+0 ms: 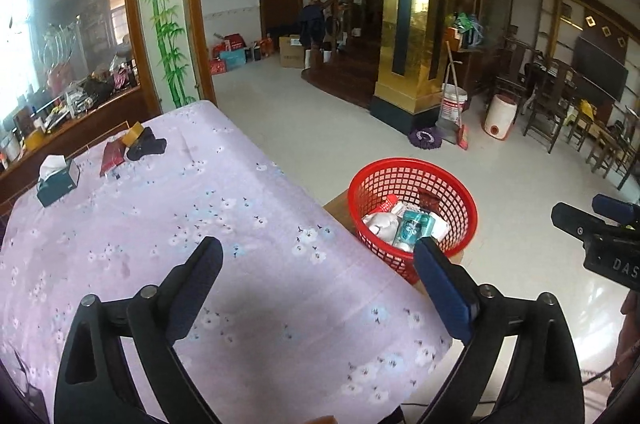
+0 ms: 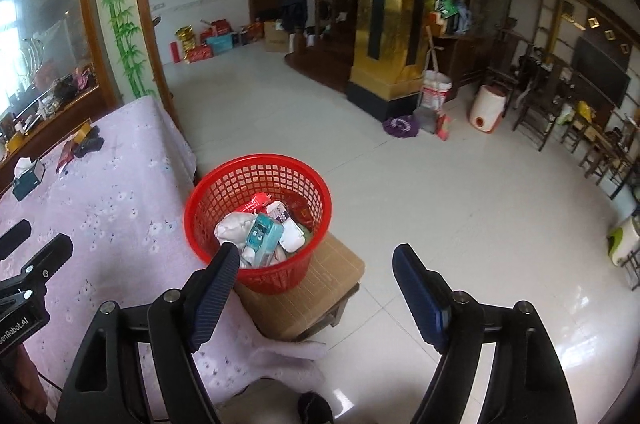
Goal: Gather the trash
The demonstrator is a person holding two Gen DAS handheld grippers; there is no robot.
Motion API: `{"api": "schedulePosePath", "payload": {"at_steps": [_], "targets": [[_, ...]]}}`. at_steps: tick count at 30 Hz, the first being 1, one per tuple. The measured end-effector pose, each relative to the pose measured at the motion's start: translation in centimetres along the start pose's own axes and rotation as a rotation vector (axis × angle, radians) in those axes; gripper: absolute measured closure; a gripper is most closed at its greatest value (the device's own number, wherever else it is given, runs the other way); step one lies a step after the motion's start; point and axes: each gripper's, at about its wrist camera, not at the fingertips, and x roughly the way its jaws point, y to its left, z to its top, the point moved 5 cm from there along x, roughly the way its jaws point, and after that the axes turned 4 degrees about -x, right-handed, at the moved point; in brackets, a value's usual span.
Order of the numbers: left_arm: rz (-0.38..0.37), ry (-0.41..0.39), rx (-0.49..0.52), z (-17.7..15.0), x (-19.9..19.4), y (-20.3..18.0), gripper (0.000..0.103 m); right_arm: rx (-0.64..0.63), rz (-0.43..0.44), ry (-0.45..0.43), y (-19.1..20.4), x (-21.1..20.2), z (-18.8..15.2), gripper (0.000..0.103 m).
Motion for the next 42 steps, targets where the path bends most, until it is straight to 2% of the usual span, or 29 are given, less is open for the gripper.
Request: {"api": "schedulePosePath", "payload": {"at_steps": [6,11,19,25,29,42], "targets": [[-0.034,-0.033,0.062,-0.7,-2.2,-0.2,0.007,-0.011,-0.048,-0.019,1.6,-3.2,-1.8,0.017],[-0.08,-0.048,0.068,-1.1,-3.5,-0.1,0.006,-0.002,-0.075,-0.022,1.9,-4.8,-2.8,0.017],[0.037,-0.082,0.093,-1.5,-4.0,1.1,0.006,0.004,-0.08,-0.031,2.5,-5.9,-3.3,0.016],[0.068,-0.063,0.09,-1.7,-3.7,1.6,0.006,-0.001,-0.072,-0.034,3.1,-5.9,-2.9,0.016],[0.117,-0.076,0.098,-1.6,-3.8,2.0,0.006,-0.014,-0.067,-0.033,3.5,-5.6,-2.8,0.016],[0.114,-0.066,0.119,-1.8,-2.9,1.7,0.006,-0.026,-0.059,-0.019,4.0,-4.7,-2.3,0.016]]}}
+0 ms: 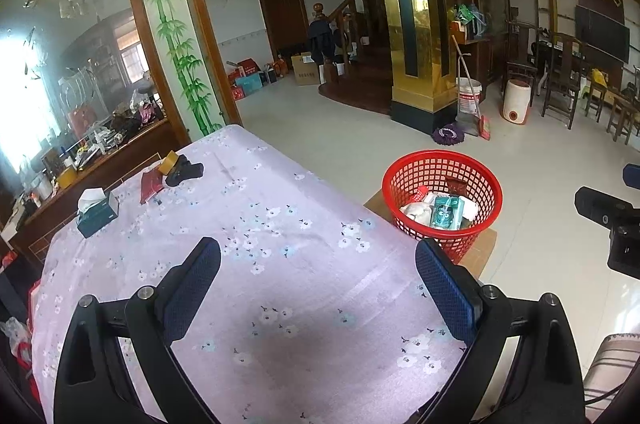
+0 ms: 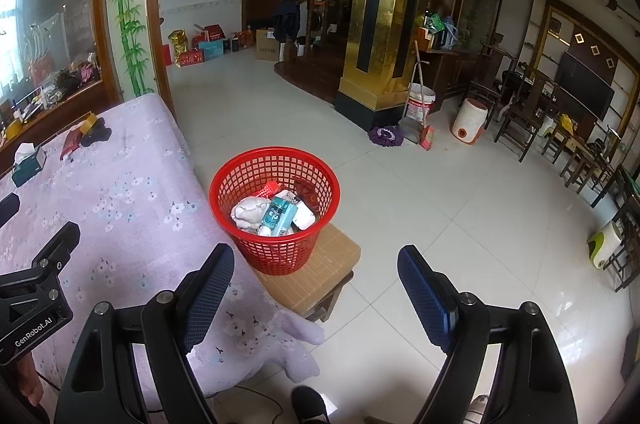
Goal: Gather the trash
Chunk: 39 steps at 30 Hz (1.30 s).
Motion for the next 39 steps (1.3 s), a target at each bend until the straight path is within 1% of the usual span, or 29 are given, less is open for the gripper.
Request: {"api": "schedulePosePath", "payload": {"at_steps": [39], "targets": [[-0.028,0.03,0.003,-0.77,0.93,-0.59,0.006,-0.012,-0.005,0.035,-0.25,1.0,-0.64,0.015]]}}
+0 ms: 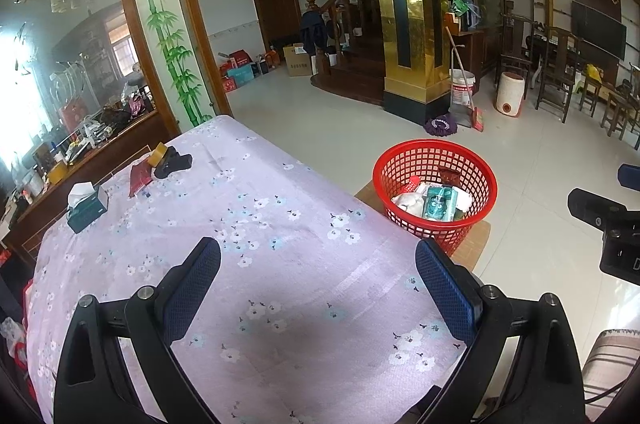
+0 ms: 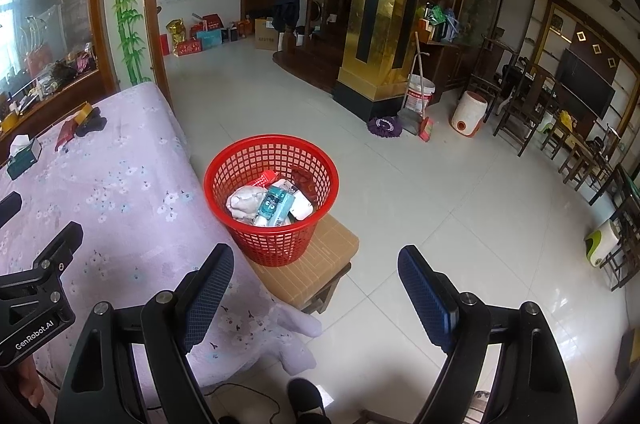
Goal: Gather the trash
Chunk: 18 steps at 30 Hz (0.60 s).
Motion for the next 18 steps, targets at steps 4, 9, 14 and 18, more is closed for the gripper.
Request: {"api": "schedulePosePath", "payload": {"at_steps": [4,9,14,18], "targets": [[-0.001,0.002,0.0,0.0,0.01,-0.02,0.006,-0.001,0.0,-0.001,-0.03,0.02,0.0,0.015],[-0.002,0.002,-0.001,0.03,0.01,-0.03,0.006,-0.002,-0.001,0.0,-0.03,0.01,0.04,0.015],[-0.01,0.005,0.004,-0.36,0.13,-0.36,0.006,0.001,-0.004,0.006,-0.43,0.22,-0.25,0.015],[-0.016,0.009,0.004,-0.5,0.39,-0.6,0.006,0.002,-0.007,0.012,-0.68,0.55,-0.43,0.015]]}}
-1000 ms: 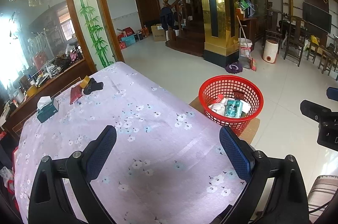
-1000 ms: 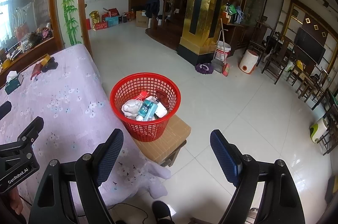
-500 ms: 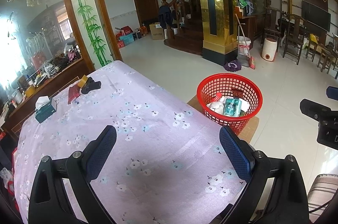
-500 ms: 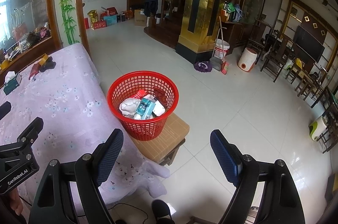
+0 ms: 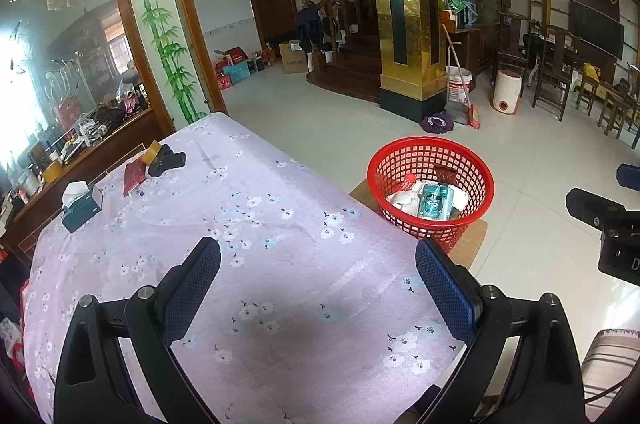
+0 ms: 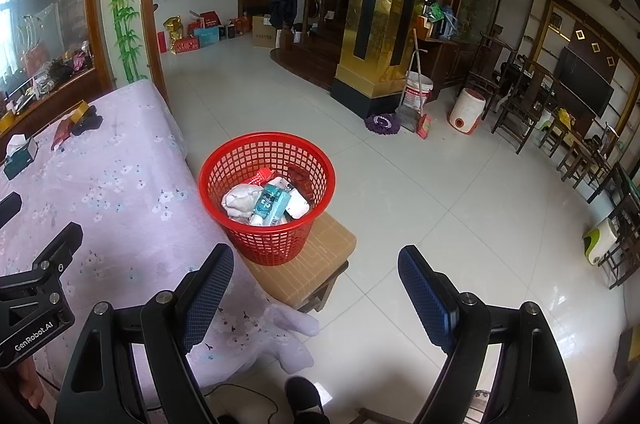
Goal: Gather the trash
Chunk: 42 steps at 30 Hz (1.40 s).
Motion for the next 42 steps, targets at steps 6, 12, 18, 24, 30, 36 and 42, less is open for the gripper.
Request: {"api": "schedulePosePath", "payload": {"at_steps": [6,12,18,24,30,36,42], "targets": [[-0.006,0.005,0.0,-0.1,0.2,0.0,0.006,-0.001,0.001,0.0,0.1,0.0,0.1,0.015],[-0.009,0.01,-0.004,-0.2,0.4,0.0,0.006,-0.002,0.002,0.004,0.1,0.1,-0.1,0.015],[-0.013,0.016,-0.009,-0.5,0.6,0.0,0.006,-0.011,0.002,0.011,0.2,0.6,-0.3,0.015],[-0.009,0.02,-0.018,-0.7,0.8,0.4,0.006,-0.026,0.009,0.017,0.5,0.9,0.2,0.015],[-0.005,0.022,-0.027,-0.8,0.7,0.8,0.006,-0.042,0.015,0.022,0.7,1.0,0.5,0.015],[-0.007,0.022,-0.027,-0.6,0.8,1.0,0.006,-0.05,0.018,0.025,0.7,1.0,0.7,0.015],[-0.008,0.024,-0.027,-0.6,0.8,1.0,0.006,-0.067,0.019,0.031,1.1,1.2,1.2,0.015]]}}
